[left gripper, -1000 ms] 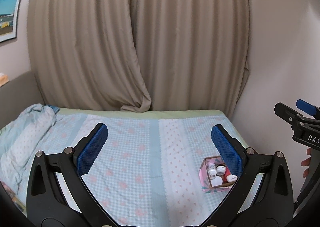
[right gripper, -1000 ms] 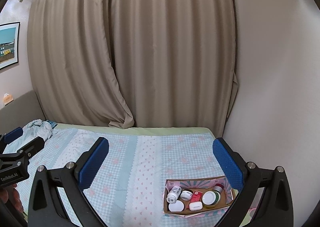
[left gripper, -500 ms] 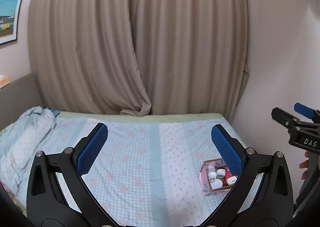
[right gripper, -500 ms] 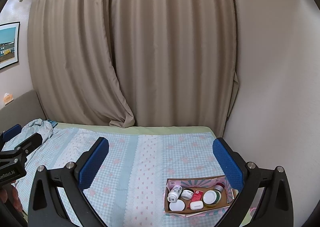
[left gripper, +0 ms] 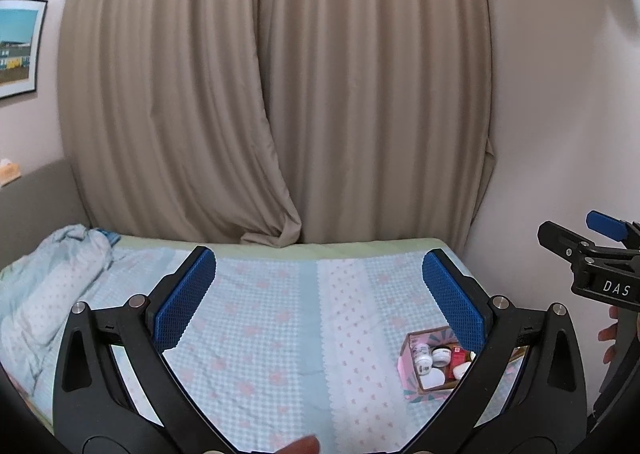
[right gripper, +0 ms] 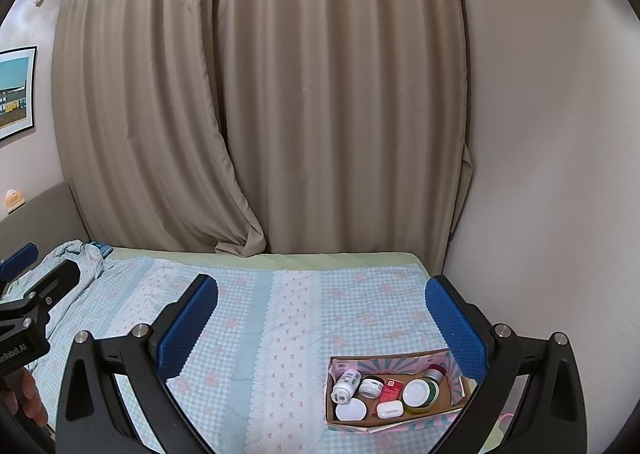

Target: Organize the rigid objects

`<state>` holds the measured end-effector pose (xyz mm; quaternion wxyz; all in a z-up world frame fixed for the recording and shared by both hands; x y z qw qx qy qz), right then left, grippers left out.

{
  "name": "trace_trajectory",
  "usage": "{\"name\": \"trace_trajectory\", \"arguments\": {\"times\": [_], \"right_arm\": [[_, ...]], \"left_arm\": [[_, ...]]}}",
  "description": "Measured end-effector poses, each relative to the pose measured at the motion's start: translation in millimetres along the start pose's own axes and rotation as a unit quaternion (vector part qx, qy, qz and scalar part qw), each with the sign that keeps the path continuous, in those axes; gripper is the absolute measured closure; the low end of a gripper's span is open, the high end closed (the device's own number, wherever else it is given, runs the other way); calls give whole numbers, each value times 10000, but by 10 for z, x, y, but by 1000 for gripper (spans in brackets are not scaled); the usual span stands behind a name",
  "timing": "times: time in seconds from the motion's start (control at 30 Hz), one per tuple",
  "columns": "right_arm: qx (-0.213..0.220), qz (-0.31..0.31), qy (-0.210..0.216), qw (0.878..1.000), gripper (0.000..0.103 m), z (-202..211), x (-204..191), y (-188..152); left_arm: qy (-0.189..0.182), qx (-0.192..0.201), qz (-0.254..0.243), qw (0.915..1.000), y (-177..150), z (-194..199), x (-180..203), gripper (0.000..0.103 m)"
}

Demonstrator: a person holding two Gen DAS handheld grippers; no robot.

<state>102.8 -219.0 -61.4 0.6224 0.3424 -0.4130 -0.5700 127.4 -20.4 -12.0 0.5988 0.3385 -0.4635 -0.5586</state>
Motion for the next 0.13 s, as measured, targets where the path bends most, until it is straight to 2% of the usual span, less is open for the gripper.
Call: {"name": "trace_trajectory", "arguments": {"times": [0.13], "right_arm": [[-9,0,-10,10000,0,7,9,-8]], "left_arm": [[-64,21,35,10000,1,-4,2,0]]}}
Point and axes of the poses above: each gripper's, at about its wrist camera, not at the fingertips, and z roughly against the way its jaws point, x to its right, y to its top, the point moved 7 cm from there along -z, roughly the way its jaws point, and after that the axes turned 10 degrees about z, right-handed, at the moved point
